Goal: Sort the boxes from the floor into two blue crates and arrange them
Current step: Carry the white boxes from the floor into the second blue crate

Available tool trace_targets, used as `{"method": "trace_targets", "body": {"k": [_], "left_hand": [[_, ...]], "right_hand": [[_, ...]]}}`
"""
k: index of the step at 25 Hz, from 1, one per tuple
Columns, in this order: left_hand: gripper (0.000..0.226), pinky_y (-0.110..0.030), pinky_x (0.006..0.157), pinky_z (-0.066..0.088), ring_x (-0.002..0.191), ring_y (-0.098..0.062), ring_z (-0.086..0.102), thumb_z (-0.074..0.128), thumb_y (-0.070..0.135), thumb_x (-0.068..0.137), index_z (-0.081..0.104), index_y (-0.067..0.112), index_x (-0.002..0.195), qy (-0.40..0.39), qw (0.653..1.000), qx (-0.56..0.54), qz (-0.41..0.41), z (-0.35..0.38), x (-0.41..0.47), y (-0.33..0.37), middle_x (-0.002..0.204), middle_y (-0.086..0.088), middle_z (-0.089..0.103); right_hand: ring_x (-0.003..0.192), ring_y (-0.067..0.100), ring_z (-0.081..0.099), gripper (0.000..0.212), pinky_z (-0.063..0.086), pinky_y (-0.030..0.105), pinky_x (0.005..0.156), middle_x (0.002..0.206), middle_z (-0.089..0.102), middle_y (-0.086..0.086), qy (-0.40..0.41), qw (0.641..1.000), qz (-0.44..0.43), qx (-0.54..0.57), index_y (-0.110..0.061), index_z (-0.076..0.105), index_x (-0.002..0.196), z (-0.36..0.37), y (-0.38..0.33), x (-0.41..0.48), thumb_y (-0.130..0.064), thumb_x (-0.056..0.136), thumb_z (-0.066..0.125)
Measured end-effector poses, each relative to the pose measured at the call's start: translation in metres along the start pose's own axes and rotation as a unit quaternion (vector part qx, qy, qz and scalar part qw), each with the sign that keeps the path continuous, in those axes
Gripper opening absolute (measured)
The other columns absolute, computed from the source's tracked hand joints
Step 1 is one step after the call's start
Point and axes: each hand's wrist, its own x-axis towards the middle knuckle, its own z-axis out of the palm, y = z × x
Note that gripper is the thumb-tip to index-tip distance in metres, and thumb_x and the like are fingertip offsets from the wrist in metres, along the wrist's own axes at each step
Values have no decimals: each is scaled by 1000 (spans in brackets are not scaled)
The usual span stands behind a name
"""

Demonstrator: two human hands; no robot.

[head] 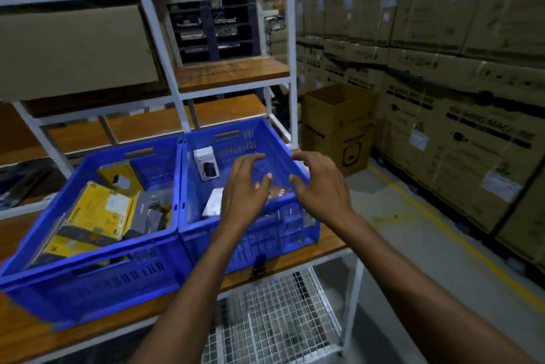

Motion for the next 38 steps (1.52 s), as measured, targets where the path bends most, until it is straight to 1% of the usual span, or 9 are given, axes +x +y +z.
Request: {"method": "trace_targets", "body": {"k": [6,9,12,16,19,24,28,34,38], "left_hand": [[44,-40,95,46,122,-22,57,72,32,89,58,26,130,8,979,60,194,-19,-76,68,132,3,58],[41,-40,96,43,124,-23,55,67,40,91,63,23,128,3,954,86,288,-33,-126,104,132,2,59],[39,-40,96,42,123,-23,56,65,42,92,65,21,125,-36,935,55,348,-34,-180,148,131,0,61],[38,-38,90,48,117,-19,57,65,43,93,61,24,126,-131,927,-56,348,-21,-257,219,127,3,61],[34,-36,86,52,109,-15,61,63,45,95,62,24,123,-200,903,-142,352,-15,-323,276,120,7,62],[27,-26,77,49,102,-10,63,69,43,92,65,28,114,-265,864,-213,370,-11,-452,366,112,12,64],[30,-23,73,45,100,-4,62,73,46,89,62,33,114,-332,830,-250,373,-16,-568,435,113,16,64],[29,-21,71,42,102,-3,61,71,46,89,63,34,115,-417,762,-288,403,-33,-703,513,117,16,64],[30,-28,72,50,101,-4,61,69,48,90,64,32,115,-459,705,-321,435,-35,-763,550,116,14,65]], "right_hand": [[113,18,60,39,51,39,93,121,68,-5,102,989,42,-94,-25,65,125,-74,-25,-119,-31,87,71],[118,22,58,36,45,36,98,126,66,0,175,964,36,-197,-19,66,126,-113,-51,-193,-34,93,68],[118,25,59,36,44,39,95,126,66,3,211,932,72,-285,-16,67,125,-157,-72,-268,-35,95,66],[114,21,59,34,47,37,93,120,67,-2,233,913,157,-297,-19,65,124,-227,-93,-367,-37,95,66],[111,15,59,34,50,42,90,116,67,-7,252,900,210,-285,-22,65,123,-279,-111,-443,-42,95,65],[102,13,60,31,51,39,85,109,68,-8,308,861,275,-297,-22,66,120,-363,-148,-588,-42,96,63],[98,9,61,30,51,34,82,104,68,-10,303,834,342,-308,-21,66,120,-435,-184,-715,-39,95,66],[95,9,65,28,55,39,82,99,70,-13,324,767,443,-332,-25,67,118,-513,-238,-866,-35,92,70],[96,6,64,29,56,38,84,100,69,-15,365,710,494,-344,-27,66,119,-533,-270,-938,-34,91,71]]}}
